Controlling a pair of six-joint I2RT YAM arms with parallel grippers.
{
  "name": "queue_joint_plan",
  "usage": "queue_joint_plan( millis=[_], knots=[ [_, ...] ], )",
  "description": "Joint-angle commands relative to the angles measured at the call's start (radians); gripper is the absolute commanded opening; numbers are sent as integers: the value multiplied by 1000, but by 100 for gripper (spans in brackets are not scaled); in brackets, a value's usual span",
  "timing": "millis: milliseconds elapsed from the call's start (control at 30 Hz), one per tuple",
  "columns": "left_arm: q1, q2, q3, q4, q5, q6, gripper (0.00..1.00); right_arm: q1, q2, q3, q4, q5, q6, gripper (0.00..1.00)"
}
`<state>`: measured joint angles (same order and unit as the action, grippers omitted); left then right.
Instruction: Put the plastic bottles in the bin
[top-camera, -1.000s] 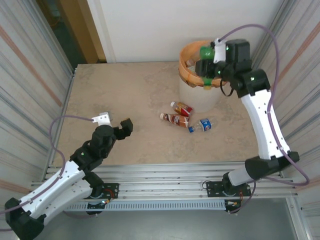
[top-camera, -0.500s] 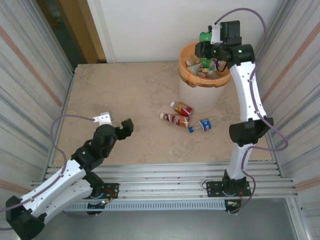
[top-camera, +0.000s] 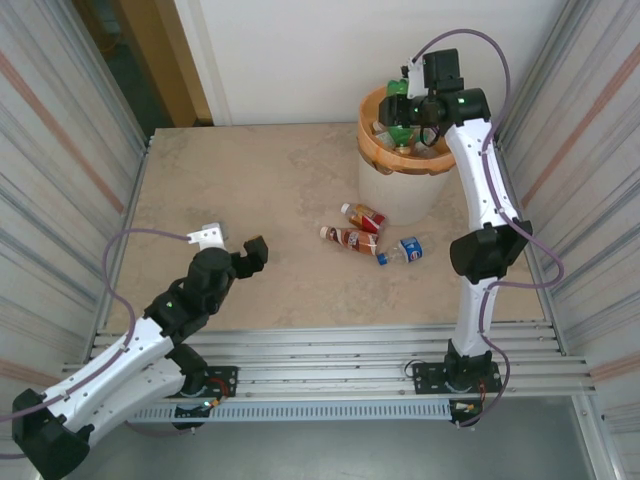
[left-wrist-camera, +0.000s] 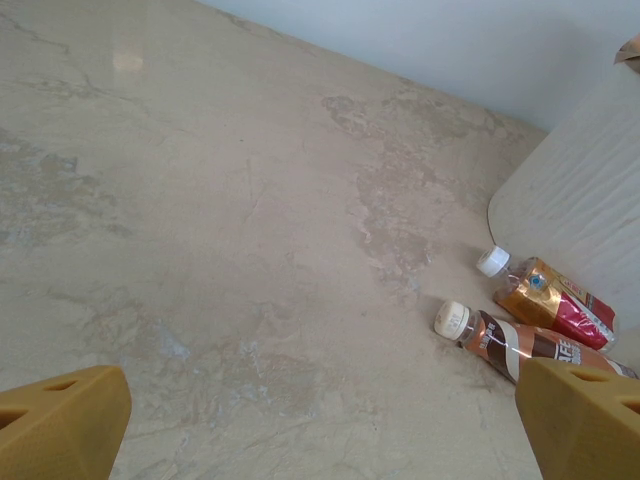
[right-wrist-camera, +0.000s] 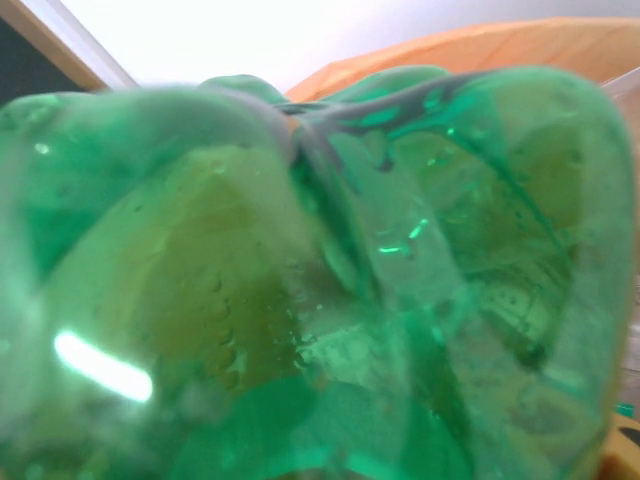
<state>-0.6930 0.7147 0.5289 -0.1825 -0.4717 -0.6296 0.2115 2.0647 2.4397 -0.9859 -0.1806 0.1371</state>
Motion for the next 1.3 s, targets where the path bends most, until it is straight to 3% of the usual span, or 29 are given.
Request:
queue_joint_plan(
  millis=[0, 100, 500, 633, 767, 967, 1267],
  knots=[
    [10, -3, 17, 17, -8, -15, 99, 12, 12, 37, -18, 10, -5, 74],
    [10, -7, 17, 15, -9, -14, 99, 12, 5, 37, -19, 19, -3, 84],
    [16, -15, 28, 3, -9, 1, 99, 12, -113, 31, -44, 76, 21, 87],
    [17, -29, 21, 0, -14, 0, 99, 13, -195, -40, -53, 122, 44, 93],
    [20, -50, 10, -5, -20, -1, 99, 8, -362, -270, 8, 183, 86, 100],
    [26, -67, 7, -17, -31, 4, 99, -43, -732, -742, 162, 211, 211, 98],
    [35, -59, 5, -18, -31, -6, 99, -59, -1068, -1233, 148, 266, 399, 98]
  ],
)
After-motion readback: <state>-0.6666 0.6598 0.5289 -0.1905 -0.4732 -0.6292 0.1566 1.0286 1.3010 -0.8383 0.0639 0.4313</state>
